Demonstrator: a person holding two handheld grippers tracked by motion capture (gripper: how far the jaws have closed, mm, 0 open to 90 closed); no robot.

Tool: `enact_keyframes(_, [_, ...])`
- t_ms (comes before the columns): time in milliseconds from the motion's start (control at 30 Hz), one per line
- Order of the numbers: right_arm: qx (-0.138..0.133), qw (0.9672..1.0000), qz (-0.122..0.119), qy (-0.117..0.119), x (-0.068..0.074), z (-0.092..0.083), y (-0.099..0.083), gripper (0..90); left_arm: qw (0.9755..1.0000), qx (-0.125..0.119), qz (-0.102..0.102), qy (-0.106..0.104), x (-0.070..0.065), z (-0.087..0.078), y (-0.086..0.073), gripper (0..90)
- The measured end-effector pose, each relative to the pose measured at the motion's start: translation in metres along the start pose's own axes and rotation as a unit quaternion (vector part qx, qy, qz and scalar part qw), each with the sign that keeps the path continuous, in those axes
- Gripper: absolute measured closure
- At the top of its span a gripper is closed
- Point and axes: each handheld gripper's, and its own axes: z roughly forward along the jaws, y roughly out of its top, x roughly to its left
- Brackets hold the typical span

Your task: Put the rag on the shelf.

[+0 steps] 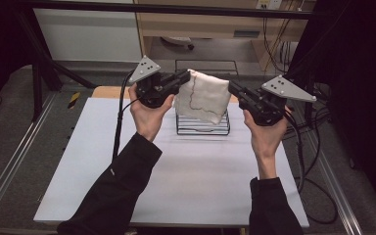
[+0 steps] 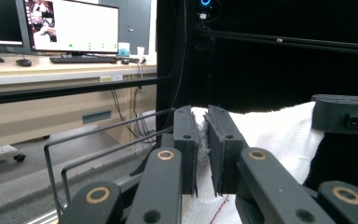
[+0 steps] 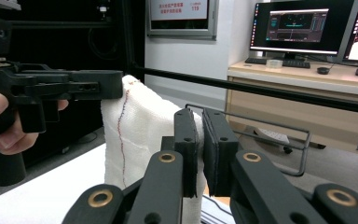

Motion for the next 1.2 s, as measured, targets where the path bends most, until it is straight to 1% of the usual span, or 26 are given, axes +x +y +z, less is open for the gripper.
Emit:
enact_keyframes(367, [-0.010,0.9999,-0.002,-0.008,-0.009,0.006,0.016,85.2,0.9999,-0.009,0.000,0.007,0.001,0.007,0.016,82.4])
enact_keyframes(533, [-0.013,0.9998,-0.009,-0.013,-0.012,0.012,0.024,85.2,0.9998,-0.014,0.003,0.013,0.002,0.009,0.025,82.5])
enact_keyframes(767, [-0.020,0.9996,-0.009,-0.016,-0.017,0.019,0.036,85.3,0.9996,-0.022,0.007,0.018,0.004,0.011,0.038,82.4])
enact_keyframes(900, [-0.025,0.9995,-0.005,-0.016,-0.019,0.022,0.043,85.3,0.9994,-0.024,0.009,0.023,0.005,0.013,0.046,82.4])
enact_keyframes(1000, [-0.026,0.9994,-0.012,-0.017,-0.021,0.025,0.048,85.3,0.9993,-0.028,0.006,0.023,0.007,0.014,0.051,82.5])
enact_keyframes(1200, [-0.026,0.9994,-0.012,-0.022,-0.026,0.033,0.056,85.4,0.9992,-0.031,0.001,0.025,0.011,0.019,0.057,82.5])
